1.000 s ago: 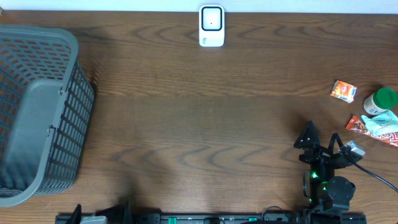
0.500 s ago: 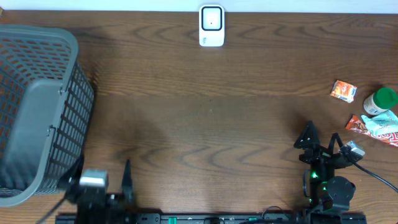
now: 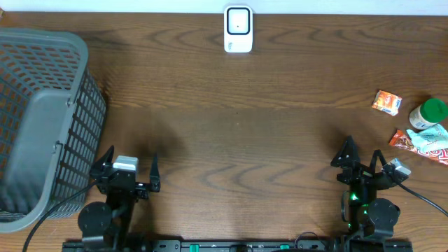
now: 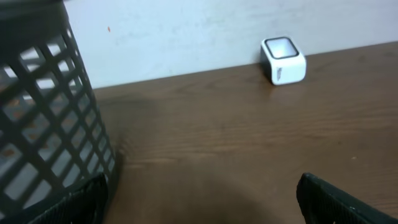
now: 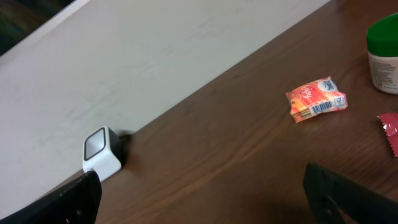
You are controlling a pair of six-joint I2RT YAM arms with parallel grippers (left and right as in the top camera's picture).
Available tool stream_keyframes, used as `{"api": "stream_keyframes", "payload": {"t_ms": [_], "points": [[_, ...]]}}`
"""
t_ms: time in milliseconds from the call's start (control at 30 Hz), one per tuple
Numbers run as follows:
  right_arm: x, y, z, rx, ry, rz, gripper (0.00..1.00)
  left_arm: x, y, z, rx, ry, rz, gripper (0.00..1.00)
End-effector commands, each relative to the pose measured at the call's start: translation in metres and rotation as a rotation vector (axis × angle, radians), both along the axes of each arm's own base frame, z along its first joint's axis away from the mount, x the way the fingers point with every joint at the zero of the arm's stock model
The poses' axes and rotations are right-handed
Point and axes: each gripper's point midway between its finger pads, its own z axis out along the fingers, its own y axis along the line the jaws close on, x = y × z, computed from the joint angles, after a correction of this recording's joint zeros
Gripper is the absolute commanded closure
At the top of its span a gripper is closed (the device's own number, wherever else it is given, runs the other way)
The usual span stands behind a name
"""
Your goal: Scan the item barcode
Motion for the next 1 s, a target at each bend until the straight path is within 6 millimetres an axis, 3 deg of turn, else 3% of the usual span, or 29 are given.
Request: {"api": "stream_keyframes", "payload": {"t_ms": [0, 267, 500, 967], "points": [[0.0, 0.0, 0.0, -0.014, 0.001, -0.001, 0.01, 0.005, 0.005, -0.013, 0.013, 0.007, 0.027, 0.03], [0.0, 0.0, 0.0, -0.014, 0.001, -0.001, 0.01, 0.02, 0.006, -0.026, 0.033, -0.066, 0.025, 0.03], [0.0, 0.0, 0.0, -0.014, 0.001, -0.001, 0.01, 0.022, 0.012, -0.047, 0.038, -0.022, 0.059, 0.03], [0.0, 0.0, 0.0, -0.014, 0.001, -0.001, 0.01, 0.024, 0.014, -0.048, -0.016, -0.041, 0.079, 0.03]]}}
